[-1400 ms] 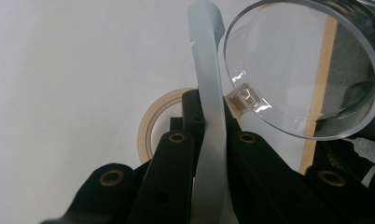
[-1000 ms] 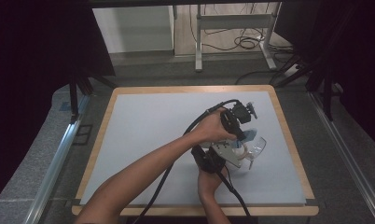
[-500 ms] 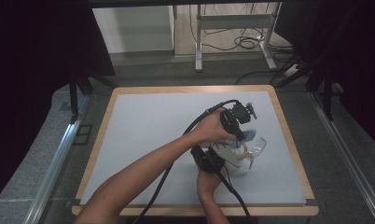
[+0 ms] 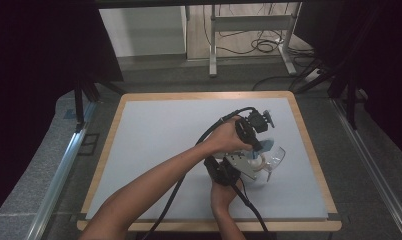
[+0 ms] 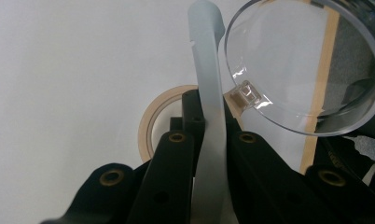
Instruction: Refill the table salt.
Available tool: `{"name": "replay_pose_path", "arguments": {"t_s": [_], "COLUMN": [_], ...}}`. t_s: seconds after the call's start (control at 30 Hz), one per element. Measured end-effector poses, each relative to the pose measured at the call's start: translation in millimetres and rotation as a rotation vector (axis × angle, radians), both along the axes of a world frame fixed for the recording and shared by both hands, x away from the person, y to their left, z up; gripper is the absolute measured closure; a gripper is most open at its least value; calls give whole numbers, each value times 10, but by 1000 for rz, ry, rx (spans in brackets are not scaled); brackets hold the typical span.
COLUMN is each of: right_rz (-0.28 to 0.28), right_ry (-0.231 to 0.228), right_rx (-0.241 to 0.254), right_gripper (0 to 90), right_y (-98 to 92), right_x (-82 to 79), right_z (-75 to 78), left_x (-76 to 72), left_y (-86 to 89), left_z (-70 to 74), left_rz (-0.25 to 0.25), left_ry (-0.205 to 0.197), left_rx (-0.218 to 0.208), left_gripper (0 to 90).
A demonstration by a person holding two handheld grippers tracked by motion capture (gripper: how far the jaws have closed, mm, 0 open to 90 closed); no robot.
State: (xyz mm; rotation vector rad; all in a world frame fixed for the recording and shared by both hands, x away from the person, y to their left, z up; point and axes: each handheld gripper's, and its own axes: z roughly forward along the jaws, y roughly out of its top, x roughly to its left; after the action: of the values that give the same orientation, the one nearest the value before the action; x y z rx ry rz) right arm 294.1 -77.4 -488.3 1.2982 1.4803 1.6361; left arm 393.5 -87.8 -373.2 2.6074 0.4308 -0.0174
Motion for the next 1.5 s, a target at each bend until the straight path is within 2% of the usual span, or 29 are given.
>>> {"name": "replay_pose_path", "arguments": {"t_s": [0.97,1.5], "right_rz": [-9,-5], "right_ry": [-7,-7], "right_rx": [27,8], "right_gripper": [562,562], "right_y": [-17,-9], "right_x": [14,20], "right_z": [7,-3], "left_x": [6,15], "left_y": [-30,-3], "left_z": [32,22], "left_rz": [3,2], "left_ry": [-3,2], "left_rx": [-1,-8], "left_gripper": [895,895]}}
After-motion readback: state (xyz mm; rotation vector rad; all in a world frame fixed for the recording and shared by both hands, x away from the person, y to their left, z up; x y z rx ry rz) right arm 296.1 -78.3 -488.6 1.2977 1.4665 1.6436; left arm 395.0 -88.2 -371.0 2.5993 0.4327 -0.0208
